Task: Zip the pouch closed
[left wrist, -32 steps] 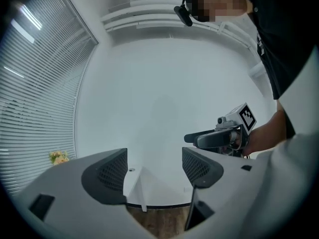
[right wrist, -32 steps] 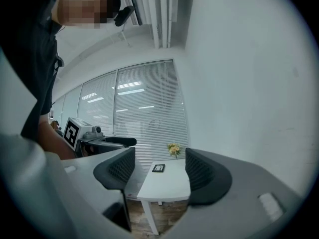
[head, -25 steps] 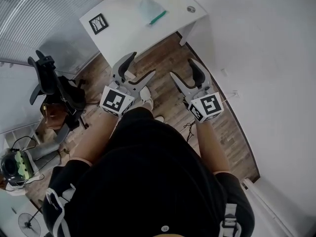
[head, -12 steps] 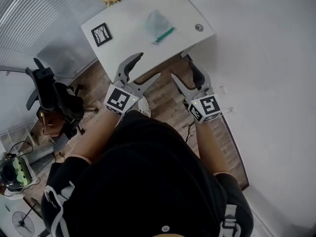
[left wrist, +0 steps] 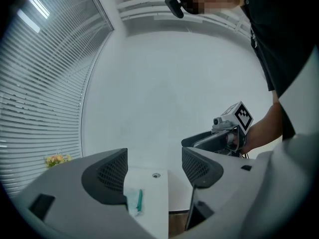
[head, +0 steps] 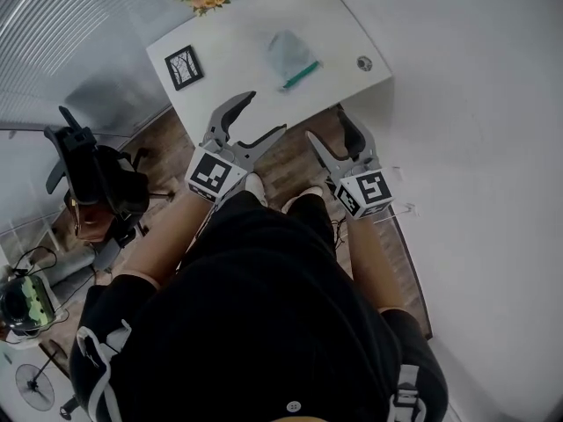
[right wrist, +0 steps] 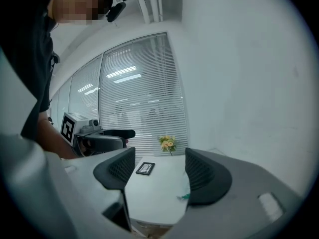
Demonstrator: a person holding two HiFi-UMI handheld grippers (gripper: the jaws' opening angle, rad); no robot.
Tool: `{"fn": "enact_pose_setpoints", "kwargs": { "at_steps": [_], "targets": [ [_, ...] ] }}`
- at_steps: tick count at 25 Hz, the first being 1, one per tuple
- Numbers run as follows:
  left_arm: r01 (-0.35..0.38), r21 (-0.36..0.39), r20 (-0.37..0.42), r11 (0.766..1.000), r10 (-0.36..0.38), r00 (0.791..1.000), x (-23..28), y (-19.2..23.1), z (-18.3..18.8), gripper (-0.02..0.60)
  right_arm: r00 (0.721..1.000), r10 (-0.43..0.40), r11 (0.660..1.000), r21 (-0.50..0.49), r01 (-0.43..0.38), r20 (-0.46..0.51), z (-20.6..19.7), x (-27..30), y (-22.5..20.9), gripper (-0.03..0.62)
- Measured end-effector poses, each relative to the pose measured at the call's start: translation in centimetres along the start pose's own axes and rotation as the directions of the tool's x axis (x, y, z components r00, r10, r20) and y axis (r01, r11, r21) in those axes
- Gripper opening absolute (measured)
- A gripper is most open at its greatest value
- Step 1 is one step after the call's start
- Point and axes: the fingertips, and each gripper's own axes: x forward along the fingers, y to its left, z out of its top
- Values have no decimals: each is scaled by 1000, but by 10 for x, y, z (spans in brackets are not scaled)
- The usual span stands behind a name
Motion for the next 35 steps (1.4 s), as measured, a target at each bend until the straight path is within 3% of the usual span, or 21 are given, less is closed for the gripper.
{"fn": "enact_pose_setpoints", "kwargs": {
  "at_steps": [7, 14, 21, 26, 30, 35],
  "targets": [
    [-91, 9, -29, 996, 91, 995, 41, 14, -5, 327, 996, 84, 996, 23, -84, 14, -1, 31, -60, 325],
    [-236, 4, -76, 972, 235, 969, 99, 25, -4, 327, 969, 245, 969, 15, -245, -30, 5, 62, -121, 325],
    [-392, -8, -109, 920, 388, 915, 139, 35, -7, 327, 907, 413, 911, 15, -413, -83, 1, 88, -166, 325],
    [-491, 20, -182, 871, 486, 855, 141, 43, -30, 327, 841, 522, 851, 18, -525, -144, -17, 107, -174, 325],
    [-469, 81, -254, 880, 473, 844, 140, 50, -56, 327, 804, 562, 824, 41, -566, -197, -42, 126, -170, 325],
    [-457, 78, -307, 886, 457, 834, 132, 60, -86, 326, 777, 577, 813, 85, -576, -251, -70, 143, -163, 325]
  ]
}}
